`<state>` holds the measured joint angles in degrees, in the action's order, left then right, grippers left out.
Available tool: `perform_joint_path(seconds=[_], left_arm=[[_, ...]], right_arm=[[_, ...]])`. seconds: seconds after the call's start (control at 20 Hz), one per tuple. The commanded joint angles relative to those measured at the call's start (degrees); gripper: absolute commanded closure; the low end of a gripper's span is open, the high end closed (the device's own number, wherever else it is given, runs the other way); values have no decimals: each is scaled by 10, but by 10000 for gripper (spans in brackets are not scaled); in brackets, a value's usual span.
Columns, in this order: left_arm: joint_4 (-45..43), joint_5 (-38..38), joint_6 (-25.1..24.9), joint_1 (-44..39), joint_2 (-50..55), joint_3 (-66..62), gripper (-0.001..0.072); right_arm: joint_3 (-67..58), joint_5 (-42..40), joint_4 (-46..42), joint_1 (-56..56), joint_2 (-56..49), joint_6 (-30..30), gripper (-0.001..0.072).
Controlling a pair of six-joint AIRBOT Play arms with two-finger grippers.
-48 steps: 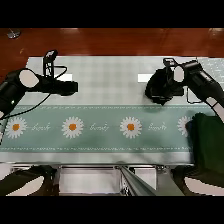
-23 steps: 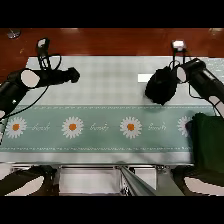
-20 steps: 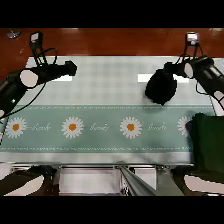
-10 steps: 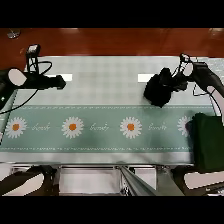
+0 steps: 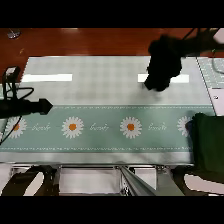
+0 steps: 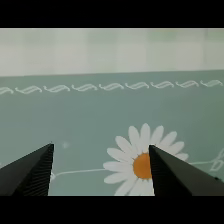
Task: Fold the shirts.
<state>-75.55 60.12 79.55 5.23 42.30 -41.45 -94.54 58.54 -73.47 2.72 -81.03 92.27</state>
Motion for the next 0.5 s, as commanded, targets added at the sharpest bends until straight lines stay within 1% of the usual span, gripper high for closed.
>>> perform_joint_path(seconds=[0.0,0.1,0.25,0.3,0.45], left_arm=[[76,5,13,5,-149,93,5],[110,6,13,5,-199,112,5],[113,6,22,5,-220,113,5],[113,6,22,5,-217,113,5],[113,5,22,5,-210,113,5]], right_arm=[[-107,-16,9,23,78,-31,681],[-164,-13,2,46,108,-48,681],[-226,19,-38,85,148,-50,681],[-226,41,-38,98,163,-55,681],[-209,164,-38,148,174,-61,681]])
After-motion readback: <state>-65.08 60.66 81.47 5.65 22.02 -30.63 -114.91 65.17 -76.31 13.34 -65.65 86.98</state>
